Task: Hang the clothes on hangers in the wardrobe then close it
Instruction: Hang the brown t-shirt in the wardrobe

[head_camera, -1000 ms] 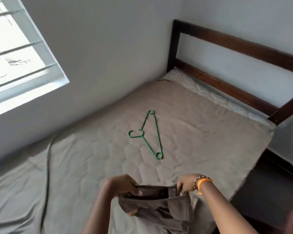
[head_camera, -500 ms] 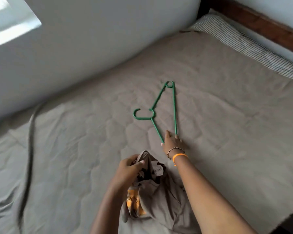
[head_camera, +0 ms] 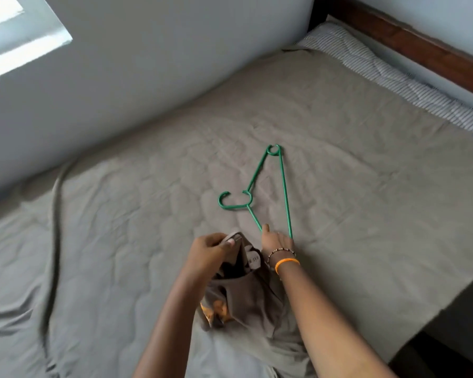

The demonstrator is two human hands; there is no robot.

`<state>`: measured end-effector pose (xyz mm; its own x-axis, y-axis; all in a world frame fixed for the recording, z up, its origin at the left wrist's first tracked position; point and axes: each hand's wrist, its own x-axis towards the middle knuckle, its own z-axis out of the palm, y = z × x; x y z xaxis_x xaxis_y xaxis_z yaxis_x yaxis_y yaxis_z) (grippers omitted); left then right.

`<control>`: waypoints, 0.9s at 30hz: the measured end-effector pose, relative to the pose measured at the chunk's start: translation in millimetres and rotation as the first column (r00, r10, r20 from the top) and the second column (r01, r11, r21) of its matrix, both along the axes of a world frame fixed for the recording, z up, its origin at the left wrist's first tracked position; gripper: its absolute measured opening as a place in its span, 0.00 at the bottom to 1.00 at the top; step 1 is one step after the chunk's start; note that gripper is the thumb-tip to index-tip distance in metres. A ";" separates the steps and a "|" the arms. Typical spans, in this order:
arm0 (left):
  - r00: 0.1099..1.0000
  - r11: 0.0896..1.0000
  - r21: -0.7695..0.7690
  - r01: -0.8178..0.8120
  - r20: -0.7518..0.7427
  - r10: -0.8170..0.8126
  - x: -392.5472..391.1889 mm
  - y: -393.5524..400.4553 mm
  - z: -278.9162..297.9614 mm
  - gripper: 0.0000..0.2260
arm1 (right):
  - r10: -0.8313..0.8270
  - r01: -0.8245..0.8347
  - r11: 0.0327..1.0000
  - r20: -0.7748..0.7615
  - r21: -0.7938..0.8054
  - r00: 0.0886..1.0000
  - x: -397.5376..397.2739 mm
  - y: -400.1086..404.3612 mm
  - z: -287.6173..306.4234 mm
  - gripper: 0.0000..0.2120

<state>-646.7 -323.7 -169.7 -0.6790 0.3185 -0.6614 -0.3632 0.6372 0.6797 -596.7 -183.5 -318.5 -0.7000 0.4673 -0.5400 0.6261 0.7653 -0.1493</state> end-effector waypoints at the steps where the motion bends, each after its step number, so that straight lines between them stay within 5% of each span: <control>1: 1.000 1.000 0.001 0.008 -0.023 -0.008 1.3 -2.4 4.8 0.06 | -0.044 0.045 0.999 -0.042 0.029 0.998 6.5 -1.7 11.1 0.18; 5: 0.993 0.998 0.013 0.059 -0.103 -0.057 10.7 -10.6 35.4 0.07 | -0.330 0.345 0.939 -0.339 -0.017 0.881 37.0 -3.7 77.7 0.13; 10: 0.957 0.991 0.005 0.131 -0.263 -0.125 25.8 -23.7 95.7 0.06 | -0.518 0.371 0.853 -0.681 -0.366 0.518 81.3 -36.8 178.1 0.08; 13: 0.909 0.985 0.002 0.174 -0.385 -0.160 38.0 -33.6 144.6 0.05 | -0.657 0.226 0.754 -0.710 -0.616 0.255 105.1 -69.1 234.9 0.13; 15: 0.859 0.969 0.002 0.247 -0.464 -0.218 50.9 -40.1 180.4 0.06 | -0.717 0.131 0.696 -0.679 -0.706 0.158 119.6 -89.8 263.0 0.14; 23: 0.659 0.831 0.047 0.554 -0.635 -0.404 102.4 -86.6 285.8 0.08 | -0.762 -0.032 0.647 -0.643 -0.762 -0.084 161.8 -145.5 342.7 0.11; 27: 0.617 0.728 0.133 0.673 -0.643 -0.453 137.0 -112.0 313.0 0.08 | -0.662 0.092 0.730 -0.734 -0.678 -0.153 187.4 -168.9 362.2 0.12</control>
<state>-509.7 -435.7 143.3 -0.4747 0.8799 -0.0191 0.4817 0.2779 0.8311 -409.3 -352.4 43.7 -0.3814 0.8969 0.2241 -0.1721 0.1693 -0.9704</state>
